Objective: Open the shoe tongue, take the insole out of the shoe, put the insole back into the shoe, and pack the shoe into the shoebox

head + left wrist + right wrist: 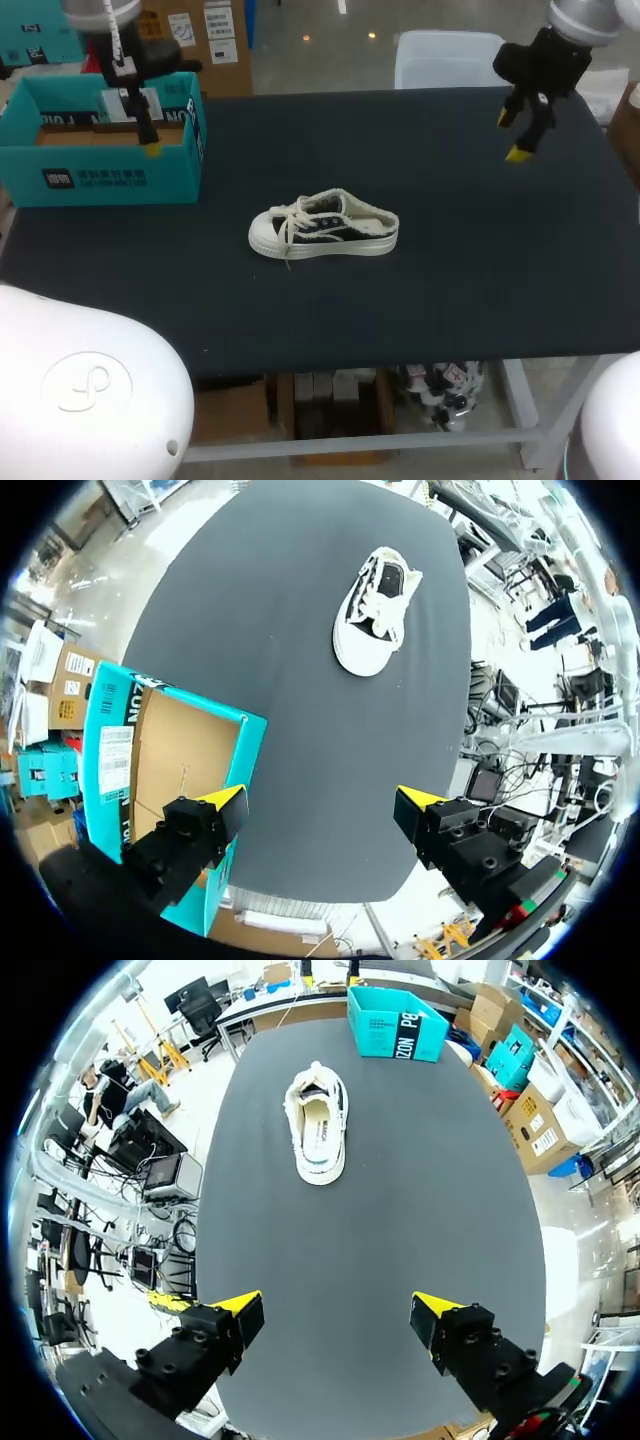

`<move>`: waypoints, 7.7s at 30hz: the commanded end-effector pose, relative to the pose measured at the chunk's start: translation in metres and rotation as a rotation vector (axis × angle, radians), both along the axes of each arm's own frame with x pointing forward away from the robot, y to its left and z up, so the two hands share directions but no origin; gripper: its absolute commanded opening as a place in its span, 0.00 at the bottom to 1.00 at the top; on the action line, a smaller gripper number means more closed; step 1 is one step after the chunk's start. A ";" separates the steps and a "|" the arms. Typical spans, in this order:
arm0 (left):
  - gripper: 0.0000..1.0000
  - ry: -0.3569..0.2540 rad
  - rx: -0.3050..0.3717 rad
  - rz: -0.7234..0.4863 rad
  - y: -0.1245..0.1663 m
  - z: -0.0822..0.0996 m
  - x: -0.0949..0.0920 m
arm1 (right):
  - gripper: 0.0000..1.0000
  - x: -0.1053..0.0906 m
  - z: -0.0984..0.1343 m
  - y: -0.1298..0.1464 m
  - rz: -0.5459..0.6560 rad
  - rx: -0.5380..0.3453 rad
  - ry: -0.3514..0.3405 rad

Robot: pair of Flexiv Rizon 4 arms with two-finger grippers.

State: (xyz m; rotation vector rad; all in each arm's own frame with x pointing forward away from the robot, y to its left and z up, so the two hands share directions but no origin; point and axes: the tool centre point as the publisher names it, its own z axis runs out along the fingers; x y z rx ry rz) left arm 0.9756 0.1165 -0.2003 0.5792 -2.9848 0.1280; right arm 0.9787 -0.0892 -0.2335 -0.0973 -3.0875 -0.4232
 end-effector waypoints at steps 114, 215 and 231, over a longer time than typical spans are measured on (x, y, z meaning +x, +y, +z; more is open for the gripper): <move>1.00 -0.021 0.100 1.123 -0.219 -0.053 -0.037 | 0.00 -0.025 -0.208 0.204 -0.106 0.675 0.031; 0.00 0.164 -0.194 1.114 -0.179 -0.100 -0.036 | 0.00 -0.025 -0.208 0.204 -0.106 0.675 0.031; 0.67 0.160 -0.200 0.851 -0.202 -0.076 -0.046 | 0.00 -0.025 -0.208 0.204 -0.106 0.675 0.031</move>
